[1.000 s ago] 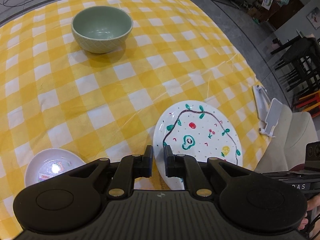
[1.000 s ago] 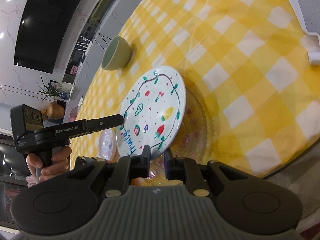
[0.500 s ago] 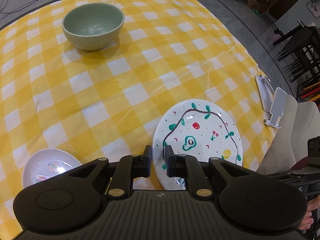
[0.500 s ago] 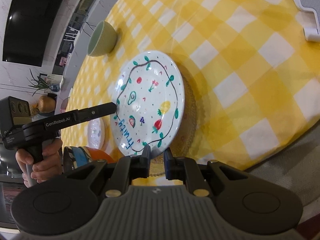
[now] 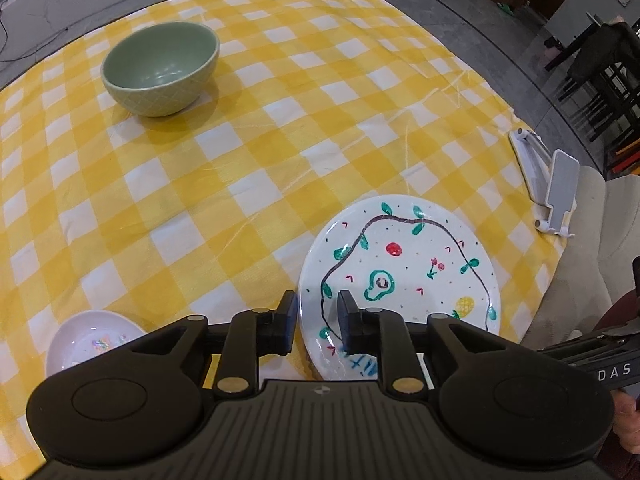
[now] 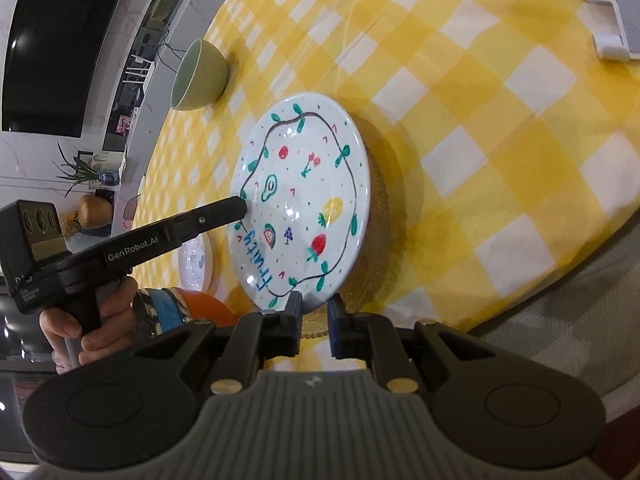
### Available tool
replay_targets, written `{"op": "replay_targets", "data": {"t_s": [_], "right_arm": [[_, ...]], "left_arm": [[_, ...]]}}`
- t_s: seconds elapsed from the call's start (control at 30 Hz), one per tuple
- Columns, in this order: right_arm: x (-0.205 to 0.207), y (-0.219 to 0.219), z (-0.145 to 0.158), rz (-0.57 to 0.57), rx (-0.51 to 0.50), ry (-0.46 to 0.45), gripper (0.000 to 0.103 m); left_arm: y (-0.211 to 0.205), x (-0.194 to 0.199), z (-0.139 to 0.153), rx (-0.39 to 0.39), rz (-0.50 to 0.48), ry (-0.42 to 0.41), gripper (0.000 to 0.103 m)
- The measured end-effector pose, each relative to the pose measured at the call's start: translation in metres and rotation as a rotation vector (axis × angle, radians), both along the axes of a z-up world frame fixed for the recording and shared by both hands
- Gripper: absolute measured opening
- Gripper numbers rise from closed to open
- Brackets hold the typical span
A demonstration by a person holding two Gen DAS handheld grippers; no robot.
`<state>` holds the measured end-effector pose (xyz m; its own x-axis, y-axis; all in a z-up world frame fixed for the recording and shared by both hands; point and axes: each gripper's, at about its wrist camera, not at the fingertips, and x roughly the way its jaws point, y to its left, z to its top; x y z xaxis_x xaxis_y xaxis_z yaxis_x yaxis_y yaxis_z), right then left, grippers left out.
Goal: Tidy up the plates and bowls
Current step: 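Lower the 'Fruity' plate onto the glass plate with the left tool, then open the left tool and withdraw it from the stacked plates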
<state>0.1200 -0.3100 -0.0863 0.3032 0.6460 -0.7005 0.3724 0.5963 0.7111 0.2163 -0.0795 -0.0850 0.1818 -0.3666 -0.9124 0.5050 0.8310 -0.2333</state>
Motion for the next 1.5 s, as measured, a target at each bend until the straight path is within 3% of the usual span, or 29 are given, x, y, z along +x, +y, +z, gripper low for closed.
{"op": "replay_targets", "data": {"t_s": [0.33,0.47,0.63,0.73,0.87,0.93,1.07,1.3,1.5], "right_arm": [[-0.005,-0.003,0.000,-0.021,0.035,0.022,0.012],[-0.012,0.003,-0.003,-0.014,0.116,0.031,0.008],[-0.010,0.004,-0.002,-0.008,0.081,0.025,0.008],[-0.010,0.012,0.021,0.042,-0.025,-0.118,0.009],[-0.008,0.015,0.062,0.045,-0.352,-0.355,0.009],[0.000,0.011,0.068,0.029,-0.474,-0.382,0.009],[0.030,0.009,0.059,0.064,-0.709,-0.352,0.007],[0.071,0.027,0.041,0.202,-0.729,-0.399,0.006],[0.084,0.033,0.028,0.222,-0.677,-0.342,0.006]], "left_arm": [[-0.006,-0.006,-0.001,0.032,-0.027,-0.036,0.024],[-0.008,-0.010,0.003,0.054,-0.046,-0.066,0.024],[-0.009,-0.012,0.008,0.061,-0.040,-0.086,0.024],[-0.006,-0.014,0.018,0.048,-0.036,-0.115,0.024],[0.004,-0.012,0.033,0.021,-0.012,-0.145,0.024],[0.010,-0.009,0.037,0.005,0.006,-0.149,0.024],[0.019,-0.004,0.040,0.010,0.037,-0.147,0.025],[0.030,0.004,0.037,0.029,0.093,-0.135,0.025],[0.036,0.011,0.037,0.022,0.141,-0.105,0.040]]}}
